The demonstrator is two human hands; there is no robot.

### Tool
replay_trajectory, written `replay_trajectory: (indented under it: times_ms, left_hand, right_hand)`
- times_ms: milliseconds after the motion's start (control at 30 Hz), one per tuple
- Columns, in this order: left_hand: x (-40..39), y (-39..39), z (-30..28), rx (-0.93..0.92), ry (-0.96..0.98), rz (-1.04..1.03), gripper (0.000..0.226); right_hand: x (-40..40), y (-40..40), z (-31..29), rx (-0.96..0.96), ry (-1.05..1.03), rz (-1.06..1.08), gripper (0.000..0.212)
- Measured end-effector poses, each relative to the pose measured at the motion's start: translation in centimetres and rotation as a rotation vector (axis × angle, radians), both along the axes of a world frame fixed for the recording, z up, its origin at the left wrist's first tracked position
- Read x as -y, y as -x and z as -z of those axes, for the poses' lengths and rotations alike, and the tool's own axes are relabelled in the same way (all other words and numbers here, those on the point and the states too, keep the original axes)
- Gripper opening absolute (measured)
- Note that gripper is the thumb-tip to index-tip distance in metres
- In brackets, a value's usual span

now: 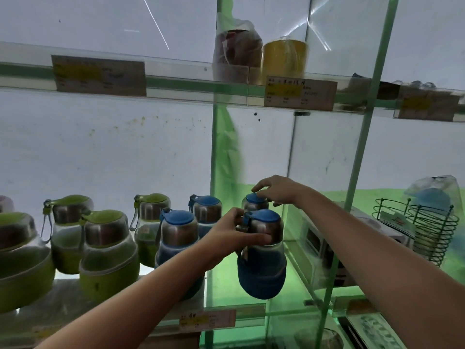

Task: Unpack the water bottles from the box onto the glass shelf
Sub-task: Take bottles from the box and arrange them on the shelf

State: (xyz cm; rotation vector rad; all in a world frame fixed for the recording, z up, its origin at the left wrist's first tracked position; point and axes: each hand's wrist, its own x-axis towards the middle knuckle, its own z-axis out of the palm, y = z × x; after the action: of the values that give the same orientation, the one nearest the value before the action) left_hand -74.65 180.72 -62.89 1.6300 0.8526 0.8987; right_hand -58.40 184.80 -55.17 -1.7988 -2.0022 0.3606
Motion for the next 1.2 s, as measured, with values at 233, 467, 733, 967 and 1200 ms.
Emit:
replay_trajectory:
  times_ms: [233, 467, 733, 967, 1200]
  left_hand:
    - [-0.2, 0.0, 0.3, -0.008, 0.013, -0.045, 0.053]
    - [0.2, -0.1, 0.3, 0.009, 0.034, -0.046, 0.052]
    - [-0.1, -0.1, -0.2, -0.055, 0.011, -0.045, 0.049]
    - [0.1, -0.2, -0.7, -0.079, 0.017, -0.038, 0.050]
    - [-0.5, -0.2, -0.2, -0.045, 0.027, -0.054, 0.053]
  right_hand:
    - [-0.4, 0.4, -0.4, -0.010, 0.038, 0.000, 0.032]
    - [-0.3, 0.3, 0.0, -0.056, 0.022, 0.011, 0.032]
    - [0.3, 0.7, 0.5, -0.021, -0.031, 0.022, 0.035]
    - [0.1, 0.8, 0.5, -0.062, -0.008, -0.001, 0.037]
    - [-0.5, 0.7, 0.9, -0.120, -0.006, 0.008, 0.034]
